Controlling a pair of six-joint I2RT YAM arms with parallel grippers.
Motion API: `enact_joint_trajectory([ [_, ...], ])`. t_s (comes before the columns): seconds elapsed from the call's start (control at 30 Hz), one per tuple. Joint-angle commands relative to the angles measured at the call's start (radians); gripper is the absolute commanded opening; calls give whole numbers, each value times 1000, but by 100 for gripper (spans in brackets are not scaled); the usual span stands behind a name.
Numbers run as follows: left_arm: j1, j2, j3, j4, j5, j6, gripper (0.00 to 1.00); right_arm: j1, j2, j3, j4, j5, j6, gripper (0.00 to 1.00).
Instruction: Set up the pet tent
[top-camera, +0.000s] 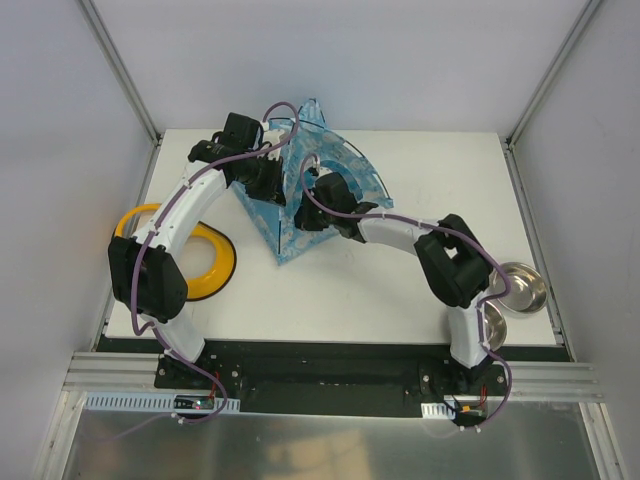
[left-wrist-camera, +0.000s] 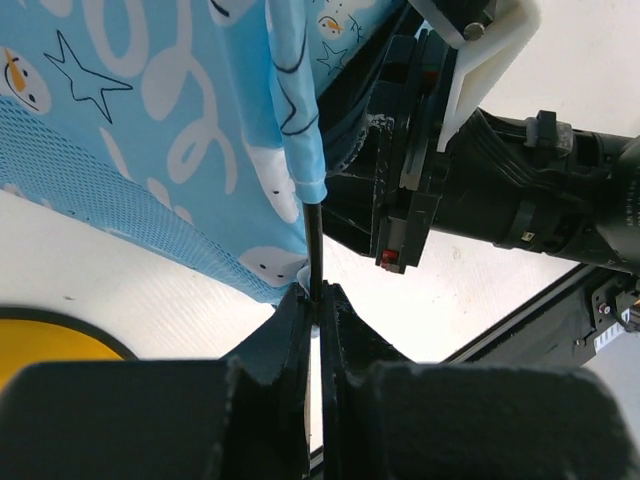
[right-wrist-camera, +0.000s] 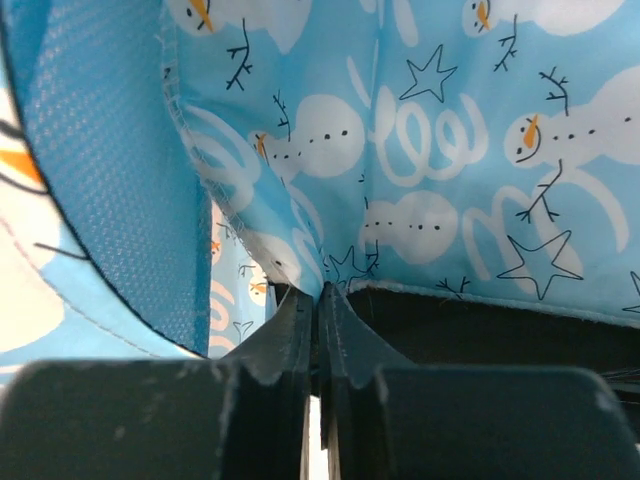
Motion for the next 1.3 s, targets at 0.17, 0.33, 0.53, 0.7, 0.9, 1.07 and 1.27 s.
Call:
enact_joint_trajectory([
  [0.17, -4, -35, 26, -22, -39, 0, 0, -5, -94, -52, -8, -89, -1, 33],
  [0.33, -4, -28, 29, -22, -77, -2, 0, -7, -211, -150, -6, 2, 24, 56],
  [0.53, -2, -23, 20, -22, -105, 0, 0, -7, -330, -182, -46, 127, 42, 69],
  [0.7, -4, -20, 17, -20, -99, -2, 0, -13, -352, -168, -111, 204, 30, 79],
  [0.9, -4, -28, 8, -20, -90, -3, 0, -21, -285, -138, -28, 73, 48, 57],
  [1.07, -4, -26, 3, -18, -82, -8, 0, -19, -182, -58, 11, 0, 71, 42],
  [1.27, -4, -23, 8, -22, -68, -14, 0, -19, -93, -1, 17, -43, 117, 32],
])
